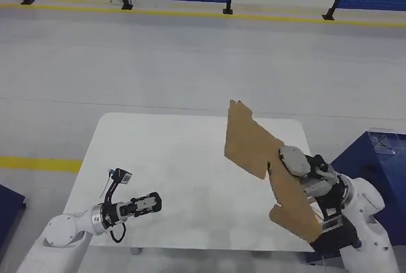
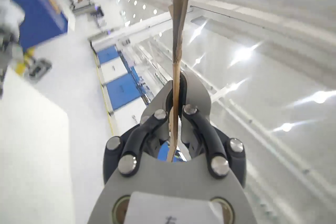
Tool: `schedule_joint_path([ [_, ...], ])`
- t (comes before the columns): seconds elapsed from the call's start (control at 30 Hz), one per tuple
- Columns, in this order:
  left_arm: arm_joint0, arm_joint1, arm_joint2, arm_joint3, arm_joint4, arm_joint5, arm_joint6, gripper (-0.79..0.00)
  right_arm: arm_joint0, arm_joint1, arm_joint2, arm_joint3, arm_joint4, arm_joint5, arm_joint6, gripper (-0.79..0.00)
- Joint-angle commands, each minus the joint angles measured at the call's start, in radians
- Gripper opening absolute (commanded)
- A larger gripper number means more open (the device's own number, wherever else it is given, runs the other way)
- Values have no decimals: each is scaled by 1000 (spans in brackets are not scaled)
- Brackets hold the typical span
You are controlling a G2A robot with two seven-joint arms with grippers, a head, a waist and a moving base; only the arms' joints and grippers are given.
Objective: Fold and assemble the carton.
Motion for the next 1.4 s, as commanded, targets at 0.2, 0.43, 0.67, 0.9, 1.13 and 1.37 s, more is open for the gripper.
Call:
schedule_joint_path([
  [0.2,0,0,0,0,0,0,0,0,37,4,-115,108,898,-482,466,-785],
  [0.43,0,0,0,0,0,0,0,0,87,37,-329,229,1669,-477,1016,-785],
  [0.67,0,0,0,0,0,0,0,0,95,55,-458,300,2277,-315,1424,-785],
  [0.9,0,0,0,0,0,0,0,0,94,57,-457,322,2435,-273,1555,-785],
  [1.13,0,0,0,0,0,0,0,0,94,57,-457,322,2435,-273,1555,-785],
  [1.37,0,0,0,0,0,0,0,0,21,60,-382,106,2900,-105,1617,-785],
])
